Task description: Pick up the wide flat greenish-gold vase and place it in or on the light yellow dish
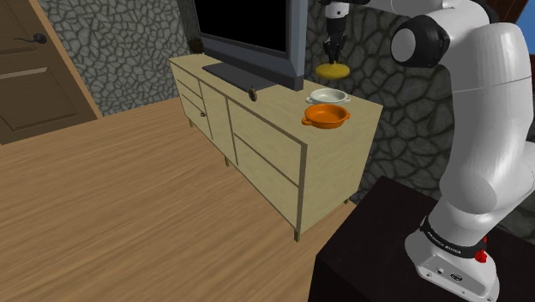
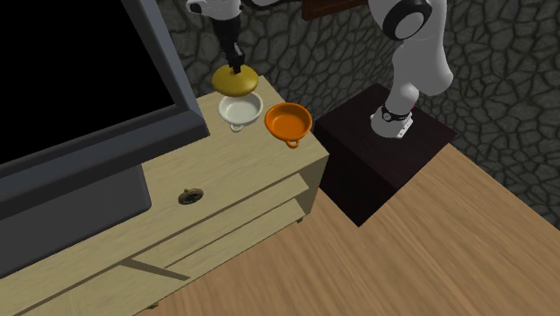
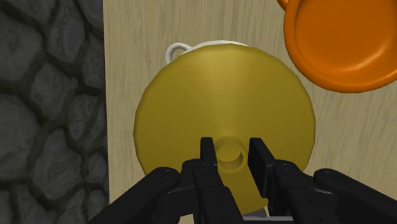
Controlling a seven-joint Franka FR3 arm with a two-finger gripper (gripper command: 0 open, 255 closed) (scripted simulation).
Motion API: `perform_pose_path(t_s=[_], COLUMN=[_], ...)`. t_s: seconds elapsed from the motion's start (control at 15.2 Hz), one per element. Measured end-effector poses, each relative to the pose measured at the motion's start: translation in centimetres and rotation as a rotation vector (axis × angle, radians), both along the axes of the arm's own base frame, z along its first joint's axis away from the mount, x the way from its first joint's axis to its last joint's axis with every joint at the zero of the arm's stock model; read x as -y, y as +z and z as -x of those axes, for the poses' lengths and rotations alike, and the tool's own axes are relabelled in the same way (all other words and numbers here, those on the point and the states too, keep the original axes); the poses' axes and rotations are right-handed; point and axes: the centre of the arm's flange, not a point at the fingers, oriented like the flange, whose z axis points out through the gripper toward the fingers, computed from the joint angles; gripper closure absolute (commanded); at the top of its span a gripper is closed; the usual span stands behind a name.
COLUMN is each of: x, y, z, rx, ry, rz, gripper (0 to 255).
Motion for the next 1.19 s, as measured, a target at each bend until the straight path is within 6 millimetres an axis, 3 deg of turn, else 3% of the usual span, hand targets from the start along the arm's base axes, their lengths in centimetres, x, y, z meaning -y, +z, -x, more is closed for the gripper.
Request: perform_pose_path(t_s=[0.92, 1.19], x=[0.0, 0.0], y=[-7.7, -8.5], z=[-0.1, 0.0], rx=[0.000, 0.000], ry=[0.000, 0.000], rz=[0.000, 0.000], gripper=[255, 255])
